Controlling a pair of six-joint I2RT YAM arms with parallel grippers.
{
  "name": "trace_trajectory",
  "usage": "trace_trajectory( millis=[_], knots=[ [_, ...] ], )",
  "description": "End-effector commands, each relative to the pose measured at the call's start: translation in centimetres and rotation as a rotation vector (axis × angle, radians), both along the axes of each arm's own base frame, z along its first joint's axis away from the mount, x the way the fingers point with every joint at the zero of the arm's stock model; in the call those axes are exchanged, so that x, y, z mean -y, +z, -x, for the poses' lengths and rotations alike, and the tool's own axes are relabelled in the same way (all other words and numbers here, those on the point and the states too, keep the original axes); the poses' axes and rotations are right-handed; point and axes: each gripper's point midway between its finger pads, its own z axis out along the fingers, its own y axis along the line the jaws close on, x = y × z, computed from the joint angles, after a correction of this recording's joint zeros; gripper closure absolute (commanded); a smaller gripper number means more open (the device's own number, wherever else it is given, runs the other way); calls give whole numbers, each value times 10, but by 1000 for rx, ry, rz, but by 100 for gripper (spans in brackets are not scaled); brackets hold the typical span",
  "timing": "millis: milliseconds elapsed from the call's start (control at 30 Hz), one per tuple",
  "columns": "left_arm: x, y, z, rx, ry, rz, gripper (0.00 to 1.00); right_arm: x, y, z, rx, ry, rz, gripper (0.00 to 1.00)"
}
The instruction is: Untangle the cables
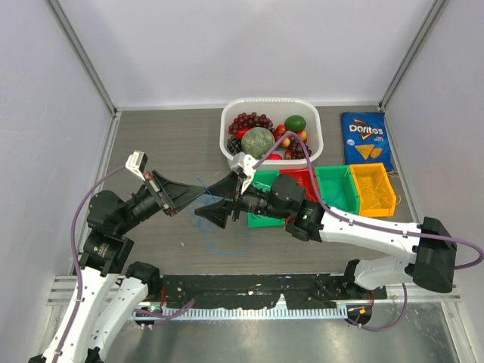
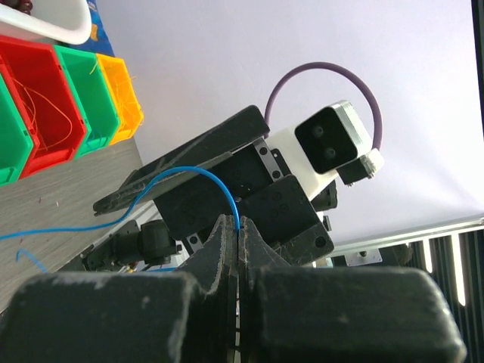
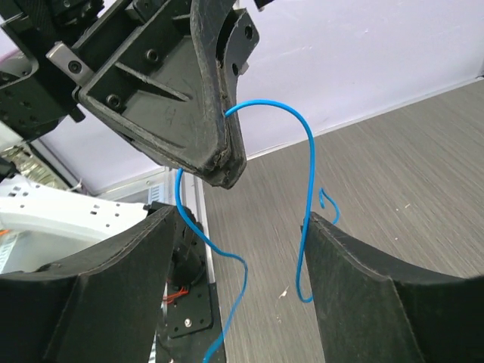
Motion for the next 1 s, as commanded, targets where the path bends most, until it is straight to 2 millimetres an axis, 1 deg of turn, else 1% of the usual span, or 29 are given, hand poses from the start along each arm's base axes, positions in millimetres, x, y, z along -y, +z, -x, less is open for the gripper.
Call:
trace_trajectory(
  millis=[0,133,167,200,233,267,300,333,367,400,467,500,533,567,600,633,667,700,733,767,800,833,867,900,933,967],
  knots=[
    [-2,11,1,28,16,12,100,2,26,-16,47,-138,-92,30],
    [-2,8,-3,16,25,9,100,-3,22,-11,39,-136,-85,43],
    [-2,8,-3,16,26,8,100,-4,22,-9,37,-132,-85,50],
    [-2,8,-3,17,27,7,100,-4,22,-10,32,-132,-84,55],
    [-2,8,-4,15,27,6,100,-5,21,-8,29,-129,-83,66],
    [-2,8,-3,18,27,6,100,-5,21,-10,24,-131,-84,72],
    [-2,8,-3,19,26,3,100,-6,20,-8,22,-128,-82,87],
    [-3,8,-3,29,28,1,100,-5,20,-9,11,-134,-85,92],
    [-3,8,-2,33,30,-3,96,-4,19,-11,10,-143,-82,99],
    [-4,8,-1,46,39,-13,83,-2,16,-13,-3,-157,-80,99],
    [-9,8,1,73,72,-34,50,4,12,-16,-12,-187,-70,99],
    [-12,8,3,91,87,-47,35,11,6,-23,-18,-239,-49,99],
    [-16,8,6,104,111,-61,28,20,5,-26,-20,-264,-42,99],
    [-19,8,7,119,129,-80,21,26,-2,-30,-26,-290,-20,99],
    [-22,8,9,135,144,-95,17,38,-2,-33,-27,-315,-20,99],
    [-24,8,9,142,158,-112,12,46,-9,-39,-39,-352,6,99],
    [-26,6,10,148,171,-136,8,60,-3,-42,-37,-382,-6,99],
    [-28,3,9,147,183,-161,6,72,-10,-48,-54,-425,25,99],
    [-32,-1,8,144,202,-193,4,87,-3,-55,-53,-464,14,99],
    [-35,-5,8,146,219,-226,3,103,-12,-64,-73,-539,63,99],
    [-39,-10,7,140,242,-257,3,125,-1,-73,-76,-614,43,99],
    [-43,-14,6,138,258,-290,2,147,-11,-83,-91,-718,99,99],
    [-45,-17,6,141,269,-307,1,174,0,-90,-94,-809,81,99],
    [-46,-19,6,141,274,-318,1,204,-9,-100,-108,-952,135,99],
    [-47,-21,6,143,277,-327,1,240,6,-106,-109,-1091,101,99],
    [-48,-23,6,146,279,-329,0,265,1,-109,-107,-1186,148,99]
  ],
)
